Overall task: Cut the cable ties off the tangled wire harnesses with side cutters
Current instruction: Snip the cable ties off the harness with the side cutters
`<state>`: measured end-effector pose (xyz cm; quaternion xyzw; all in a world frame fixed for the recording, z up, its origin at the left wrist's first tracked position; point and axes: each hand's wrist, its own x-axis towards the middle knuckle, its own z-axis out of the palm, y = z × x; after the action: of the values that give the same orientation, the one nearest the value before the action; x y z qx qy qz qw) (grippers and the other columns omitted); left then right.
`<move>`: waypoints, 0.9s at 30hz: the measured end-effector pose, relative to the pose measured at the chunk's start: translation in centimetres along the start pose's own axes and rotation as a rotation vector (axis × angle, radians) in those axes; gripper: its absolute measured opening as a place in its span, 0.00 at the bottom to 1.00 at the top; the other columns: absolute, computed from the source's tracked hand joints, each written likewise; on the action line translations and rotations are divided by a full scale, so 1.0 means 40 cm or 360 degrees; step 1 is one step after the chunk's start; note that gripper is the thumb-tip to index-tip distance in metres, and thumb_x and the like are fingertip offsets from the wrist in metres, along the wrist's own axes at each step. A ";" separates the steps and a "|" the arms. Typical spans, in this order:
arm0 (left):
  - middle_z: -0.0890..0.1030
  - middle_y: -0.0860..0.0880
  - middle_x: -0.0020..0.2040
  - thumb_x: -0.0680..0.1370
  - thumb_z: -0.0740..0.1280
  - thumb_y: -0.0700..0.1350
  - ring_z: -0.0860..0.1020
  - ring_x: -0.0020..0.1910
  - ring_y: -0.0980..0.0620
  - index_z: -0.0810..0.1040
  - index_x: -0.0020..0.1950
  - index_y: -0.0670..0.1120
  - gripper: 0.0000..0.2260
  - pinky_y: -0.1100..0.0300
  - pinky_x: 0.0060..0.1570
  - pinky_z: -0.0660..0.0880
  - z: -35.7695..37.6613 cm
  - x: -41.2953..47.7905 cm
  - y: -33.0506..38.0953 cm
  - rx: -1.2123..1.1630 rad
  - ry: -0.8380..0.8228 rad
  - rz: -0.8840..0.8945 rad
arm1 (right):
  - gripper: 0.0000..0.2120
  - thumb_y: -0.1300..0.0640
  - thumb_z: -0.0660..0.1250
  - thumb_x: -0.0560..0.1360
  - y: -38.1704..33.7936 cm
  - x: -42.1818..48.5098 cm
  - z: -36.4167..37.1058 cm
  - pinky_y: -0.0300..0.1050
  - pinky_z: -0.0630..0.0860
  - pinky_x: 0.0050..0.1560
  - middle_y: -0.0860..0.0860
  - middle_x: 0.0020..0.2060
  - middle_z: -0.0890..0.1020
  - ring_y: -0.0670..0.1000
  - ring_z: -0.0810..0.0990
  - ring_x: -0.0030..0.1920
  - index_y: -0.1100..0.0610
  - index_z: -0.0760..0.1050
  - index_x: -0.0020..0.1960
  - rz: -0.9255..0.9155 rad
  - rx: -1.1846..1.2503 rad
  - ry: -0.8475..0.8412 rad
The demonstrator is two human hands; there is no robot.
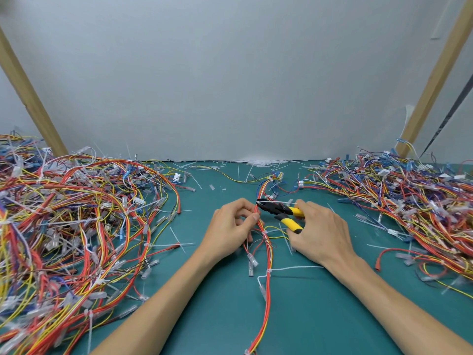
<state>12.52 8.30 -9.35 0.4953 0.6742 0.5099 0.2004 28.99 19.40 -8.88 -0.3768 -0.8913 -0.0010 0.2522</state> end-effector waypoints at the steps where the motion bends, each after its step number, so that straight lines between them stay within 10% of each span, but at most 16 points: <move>1: 0.85 0.49 0.41 0.79 0.66 0.41 0.78 0.25 0.54 0.77 0.47 0.43 0.02 0.60 0.34 0.76 0.000 0.000 0.000 -0.0003 0.0000 -0.0003 | 0.16 0.44 0.69 0.68 0.000 0.000 0.000 0.44 0.60 0.33 0.45 0.32 0.71 0.52 0.67 0.36 0.45 0.61 0.41 -0.0005 -0.0001 0.0004; 27: 0.80 0.54 0.27 0.79 0.66 0.40 0.73 0.24 0.53 0.81 0.46 0.40 0.05 0.62 0.32 0.69 0.000 0.000 0.011 -0.0006 0.0024 -0.0094 | 0.14 0.46 0.71 0.65 0.001 0.000 -0.004 0.44 0.62 0.36 0.45 0.34 0.72 0.52 0.70 0.37 0.50 0.72 0.44 -0.0091 -0.0101 0.0086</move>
<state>12.71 8.29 -8.96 0.4709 0.6890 0.5087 0.2114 29.08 19.42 -8.74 -0.3589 -0.8940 -0.0466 0.2641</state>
